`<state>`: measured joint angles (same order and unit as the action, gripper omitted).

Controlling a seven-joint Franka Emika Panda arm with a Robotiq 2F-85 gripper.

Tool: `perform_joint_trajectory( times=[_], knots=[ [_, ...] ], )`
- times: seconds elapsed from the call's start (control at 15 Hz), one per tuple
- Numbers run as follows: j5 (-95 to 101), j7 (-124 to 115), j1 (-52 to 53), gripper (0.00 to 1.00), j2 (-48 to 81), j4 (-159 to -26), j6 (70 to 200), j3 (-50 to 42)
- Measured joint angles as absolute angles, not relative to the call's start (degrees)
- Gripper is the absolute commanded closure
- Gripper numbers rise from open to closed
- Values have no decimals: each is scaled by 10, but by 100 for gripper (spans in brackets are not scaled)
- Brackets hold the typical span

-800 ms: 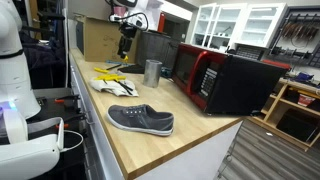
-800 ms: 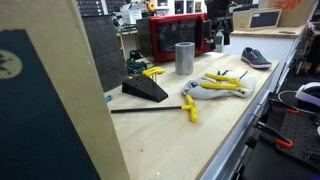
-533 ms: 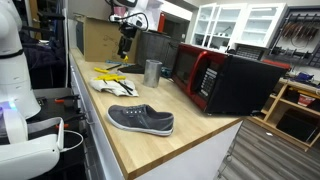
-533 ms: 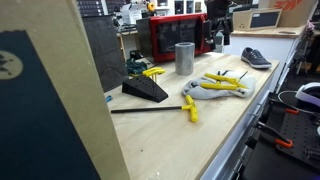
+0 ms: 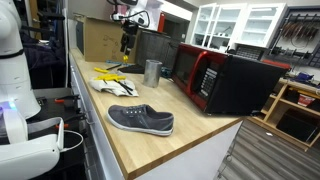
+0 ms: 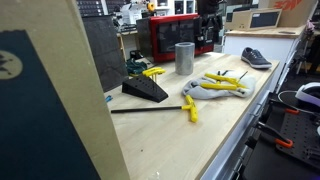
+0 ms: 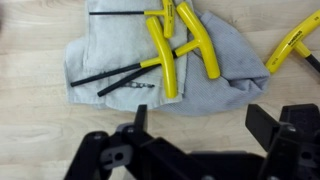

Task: Move one yellow object from its holder to the towel

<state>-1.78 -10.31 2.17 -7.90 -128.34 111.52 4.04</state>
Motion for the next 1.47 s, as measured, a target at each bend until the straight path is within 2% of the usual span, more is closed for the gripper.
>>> perform_joint_trajectory(
  times=[0.53,1.07,1.47],
  knots=[
    [55,-36,78,0,-7,-1174,1135,90],
    [65,200,88,0,110,-1033,1142,100],
    [59,360,92,0,168,-988,1141,137]
  ],
)
